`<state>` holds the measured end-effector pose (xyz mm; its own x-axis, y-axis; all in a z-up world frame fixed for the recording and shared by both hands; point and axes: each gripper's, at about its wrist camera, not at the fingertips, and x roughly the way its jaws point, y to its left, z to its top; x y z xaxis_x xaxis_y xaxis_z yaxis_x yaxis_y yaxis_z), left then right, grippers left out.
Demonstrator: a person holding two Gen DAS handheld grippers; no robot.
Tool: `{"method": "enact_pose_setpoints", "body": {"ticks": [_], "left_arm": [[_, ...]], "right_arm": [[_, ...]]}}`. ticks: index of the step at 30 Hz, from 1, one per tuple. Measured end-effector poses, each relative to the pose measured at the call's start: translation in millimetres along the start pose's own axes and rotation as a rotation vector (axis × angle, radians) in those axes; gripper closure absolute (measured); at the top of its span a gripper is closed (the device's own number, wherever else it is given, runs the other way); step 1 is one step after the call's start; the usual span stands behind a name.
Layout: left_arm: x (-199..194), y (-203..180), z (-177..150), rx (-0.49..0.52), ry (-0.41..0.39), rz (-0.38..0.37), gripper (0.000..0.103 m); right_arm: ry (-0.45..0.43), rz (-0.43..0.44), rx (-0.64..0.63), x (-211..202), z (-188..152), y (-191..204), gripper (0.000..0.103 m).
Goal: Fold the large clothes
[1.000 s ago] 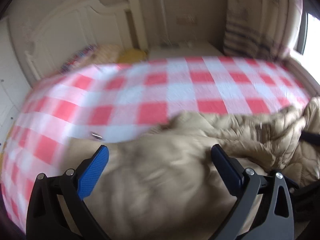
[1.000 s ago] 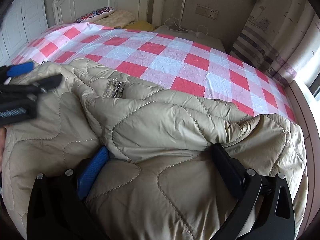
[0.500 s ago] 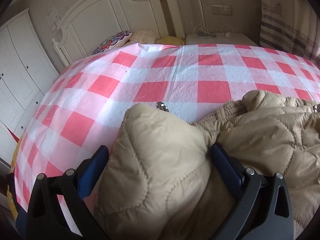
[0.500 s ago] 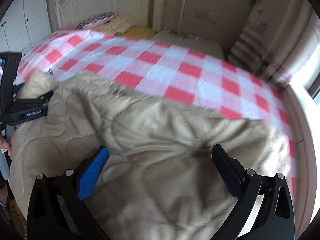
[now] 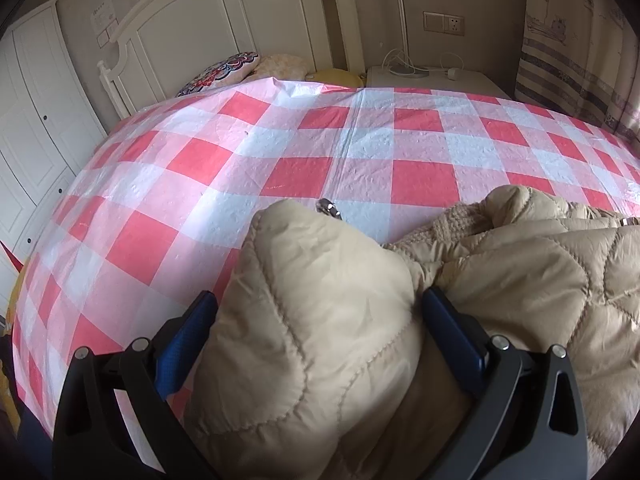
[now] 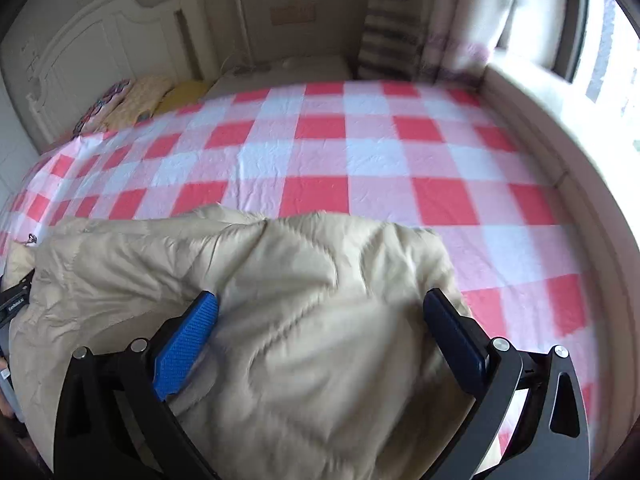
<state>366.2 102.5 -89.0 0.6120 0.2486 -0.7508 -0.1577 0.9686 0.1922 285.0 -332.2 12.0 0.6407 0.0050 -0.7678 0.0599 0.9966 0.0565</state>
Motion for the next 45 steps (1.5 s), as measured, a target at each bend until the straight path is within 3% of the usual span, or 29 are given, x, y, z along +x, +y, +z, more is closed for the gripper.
{"method": "enact_pose_setpoints", "body": {"ticks": [3, 6, 9, 10, 13, 17, 21, 25, 27, 32, 36, 42, 43, 44, 45], "left_arm": [[1.2, 0.6, 0.5, -0.003, 0.005, -0.006, 0.002], [1.3, 1.0, 0.5, -0.003, 0.003, -0.007, 0.002], [1.5, 1.5, 1.3, -0.003, -0.001, -0.009, 0.002], [2.0, 1.3, 1.5, -0.002, -0.002, -0.008, 0.002], [2.5, 0.6, 1.4, -0.002, 0.001, -0.008, 0.002], [1.4, 2.7, 0.2, -0.01, 0.003, -0.019, 0.002], [1.5, 3.1, 0.0, -0.007, 0.004, -0.017, 0.002], [1.1, 3.1, -0.2, -0.009, 0.004, -0.02, 0.002], [1.2, 3.0, 0.0, -0.007, 0.004, -0.019, 0.002], [1.6, 3.1, 0.1, -0.007, 0.004, -0.02, 0.002], [2.3, 4.2, -0.3, -0.011, 0.011, -0.029, 0.002], [5.5, 5.4, 1.7, -0.019, 0.019, -0.031, 0.002], [5.6, 6.3, 1.7, -0.026, 0.02, -0.028, 0.002], [5.9, 7.3, 1.9, -0.031, 0.02, -0.024, 0.002], [5.9, 7.8, 2.2, -0.034, 0.02, -0.018, 0.002]], "right_arm": [[-0.118, 0.096, -0.088, -49.2, -21.3, 29.6, 0.005], [-0.165, 0.18, -0.265, -72.7, -54.7, 76.3, 0.005], [-0.13, 0.102, -0.424, -43.8, -92.3, 108.9, 0.004], [-0.167, 0.123, -0.409, -42.9, -98.7, 105.8, 0.004], [-0.108, 0.212, -0.329, -47.6, -88.9, 85.1, 0.005], [-0.193, 0.148, -0.239, -96.7, -95.6, 37.2, 0.005], [-0.162, 0.325, 0.051, -126.9, -138.5, -53.0, 0.005], [-0.089, 0.453, 0.248, -126.3, -188.8, -94.7, 0.005], [-0.054, 0.535, 0.314, -116.0, -200.0, -100.4, 0.005], [0.03, 0.573, 0.311, -90.5, -192.4, -70.6, 0.004], [-0.004, 0.519, 0.353, -67.4, -167.7, -53.5, 0.004], [-0.129, 0.42, 0.495, -41.5, -138.2, -41.4, 0.004], [-0.16, 0.434, 0.497, -40.7, -137.1, -40.7, 0.016], [-0.183, 0.472, 0.517, -40.9, -139.4, -47.2, 0.037], [-0.212, 0.525, 0.561, -39.0, -144.9, -53.2, 0.043]]}}
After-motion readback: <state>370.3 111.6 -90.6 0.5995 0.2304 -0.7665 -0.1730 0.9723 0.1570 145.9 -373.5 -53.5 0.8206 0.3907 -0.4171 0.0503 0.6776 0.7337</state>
